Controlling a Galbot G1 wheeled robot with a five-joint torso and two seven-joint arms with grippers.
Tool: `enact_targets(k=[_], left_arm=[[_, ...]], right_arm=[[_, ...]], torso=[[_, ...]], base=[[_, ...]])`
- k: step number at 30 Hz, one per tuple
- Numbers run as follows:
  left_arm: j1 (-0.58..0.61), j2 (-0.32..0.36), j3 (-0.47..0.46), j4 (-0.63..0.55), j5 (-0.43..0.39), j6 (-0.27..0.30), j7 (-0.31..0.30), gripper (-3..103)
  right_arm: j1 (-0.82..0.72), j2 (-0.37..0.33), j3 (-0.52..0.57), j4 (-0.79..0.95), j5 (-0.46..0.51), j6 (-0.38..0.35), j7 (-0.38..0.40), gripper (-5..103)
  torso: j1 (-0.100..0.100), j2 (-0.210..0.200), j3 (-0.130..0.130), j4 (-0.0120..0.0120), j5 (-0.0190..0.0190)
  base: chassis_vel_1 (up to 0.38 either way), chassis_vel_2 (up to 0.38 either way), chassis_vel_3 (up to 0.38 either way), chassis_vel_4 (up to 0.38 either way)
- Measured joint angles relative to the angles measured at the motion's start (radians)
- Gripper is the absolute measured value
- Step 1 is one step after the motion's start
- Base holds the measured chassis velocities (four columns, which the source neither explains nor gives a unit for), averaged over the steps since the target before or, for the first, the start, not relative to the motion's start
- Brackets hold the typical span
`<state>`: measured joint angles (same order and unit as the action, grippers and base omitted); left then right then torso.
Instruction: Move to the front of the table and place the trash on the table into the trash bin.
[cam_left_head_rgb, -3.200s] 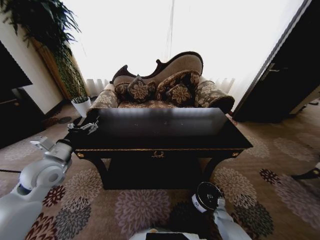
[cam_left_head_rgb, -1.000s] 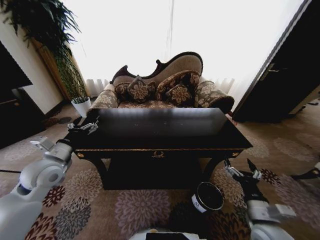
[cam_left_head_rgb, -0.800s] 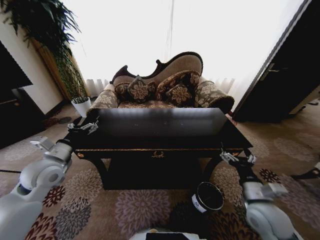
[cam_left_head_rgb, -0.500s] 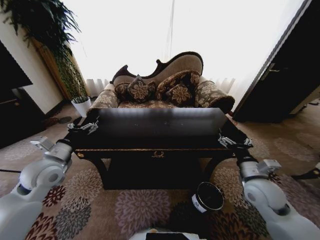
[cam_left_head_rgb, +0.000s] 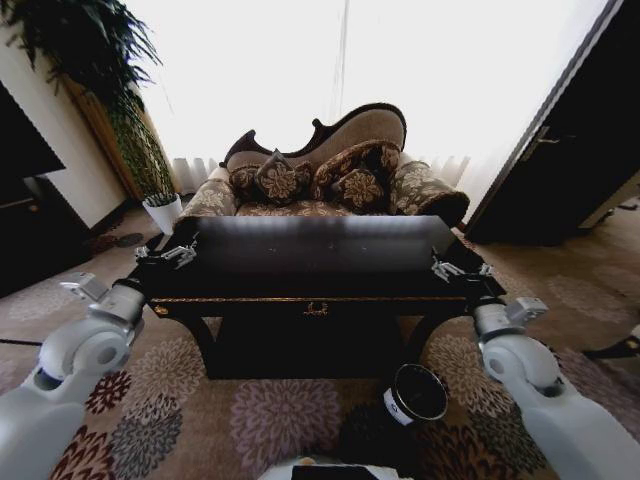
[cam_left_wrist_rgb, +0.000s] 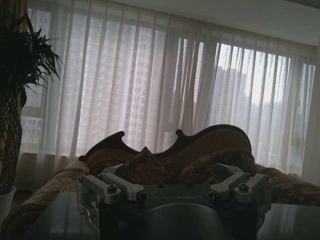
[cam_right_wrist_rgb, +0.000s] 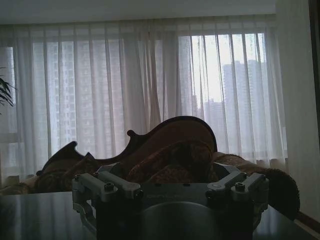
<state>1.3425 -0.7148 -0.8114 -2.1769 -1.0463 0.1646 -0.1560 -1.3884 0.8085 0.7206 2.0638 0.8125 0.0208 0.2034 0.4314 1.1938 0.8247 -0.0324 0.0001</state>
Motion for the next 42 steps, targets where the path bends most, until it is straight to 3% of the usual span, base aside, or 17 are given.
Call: enact_targets(k=[30,42], left_arm=[[0.000,0.000,0.000,0.000,0.000,0.000,0.000,100],[0.000,0.000,0.000,0.000,0.000,0.000,0.000,100]], right_arm=[[-0.005,0.003,0.003,0.002,-0.002,0.004,-0.001,100],[-0.005,0.003,0.003,0.002,-0.002,0.004,0.000,100]], torso=[[0.000,0.000,0.000,0.0001,-0.0001],[0.000,0.000,0.000,0.0001,-0.0002]], base=[[0.005,-0.004,-0.003,0.004],[0.145,-0.138,-0.156,0.146]])
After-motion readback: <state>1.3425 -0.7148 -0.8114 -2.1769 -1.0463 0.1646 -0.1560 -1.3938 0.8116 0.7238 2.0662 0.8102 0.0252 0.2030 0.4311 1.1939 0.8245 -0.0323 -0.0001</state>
